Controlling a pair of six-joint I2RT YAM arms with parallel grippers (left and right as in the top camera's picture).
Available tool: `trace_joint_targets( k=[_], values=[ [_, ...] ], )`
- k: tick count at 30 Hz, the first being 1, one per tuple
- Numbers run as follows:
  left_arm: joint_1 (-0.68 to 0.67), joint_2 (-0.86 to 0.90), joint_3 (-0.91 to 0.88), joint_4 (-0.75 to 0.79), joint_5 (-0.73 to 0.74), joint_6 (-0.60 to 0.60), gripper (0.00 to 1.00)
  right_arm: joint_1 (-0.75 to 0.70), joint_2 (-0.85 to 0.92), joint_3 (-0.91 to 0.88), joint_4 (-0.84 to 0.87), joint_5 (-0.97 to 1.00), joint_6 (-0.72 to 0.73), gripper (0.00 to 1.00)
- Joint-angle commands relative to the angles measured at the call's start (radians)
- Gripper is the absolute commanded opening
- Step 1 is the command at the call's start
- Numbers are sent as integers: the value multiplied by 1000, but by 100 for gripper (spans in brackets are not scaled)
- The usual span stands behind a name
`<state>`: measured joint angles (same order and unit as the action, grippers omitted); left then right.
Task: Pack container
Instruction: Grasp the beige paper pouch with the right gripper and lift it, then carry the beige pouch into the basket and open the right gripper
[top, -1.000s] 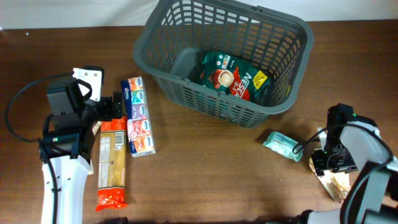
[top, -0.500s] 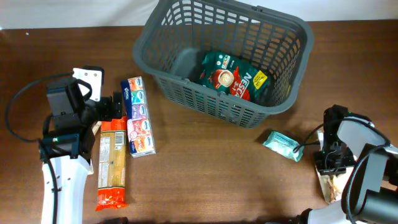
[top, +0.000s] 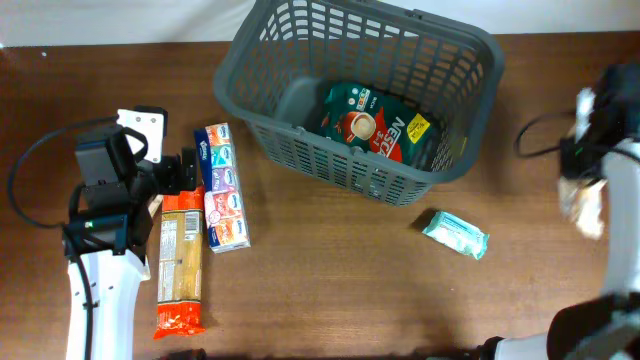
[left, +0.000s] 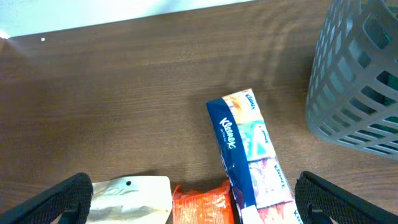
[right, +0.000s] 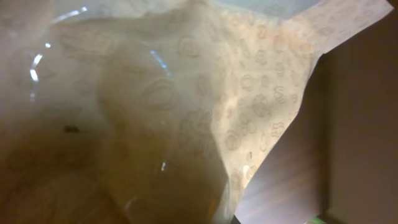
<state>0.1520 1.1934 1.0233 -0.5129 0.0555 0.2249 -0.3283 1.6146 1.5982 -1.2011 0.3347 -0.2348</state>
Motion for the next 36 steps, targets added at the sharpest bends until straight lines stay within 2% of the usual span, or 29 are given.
trace_joint_targets(
  k=[1,6,11,17,21,29,34,35,36],
  values=[
    [3,2,20,0,0,16,99,22,-51,272,-84,9,45,4],
    [3,2,20,0,0,16,99,138,-51,623,-188,7,169,4],
    [3,2,20,0,0,16,99,310,-51,816,-190,-67,165,3],
    [3,2,20,0,0,16,99,499,-16,826,-114,-223,165,4],
    [3,2,20,0,0,16,99,599,87,824,-47,-304,113,4],
    [3,2,20,0,0,16,99,738,367,824,22,-313,108,3],
    [3,2,20,0,0,16,99,782,482,824,46,-313,87,4],
    [3,2,20,0,0,16,99,789,492,824,45,-312,76,7],
    [3,2,20,0,0,16,99,793,499,824,45,-311,72,19]
  ],
)
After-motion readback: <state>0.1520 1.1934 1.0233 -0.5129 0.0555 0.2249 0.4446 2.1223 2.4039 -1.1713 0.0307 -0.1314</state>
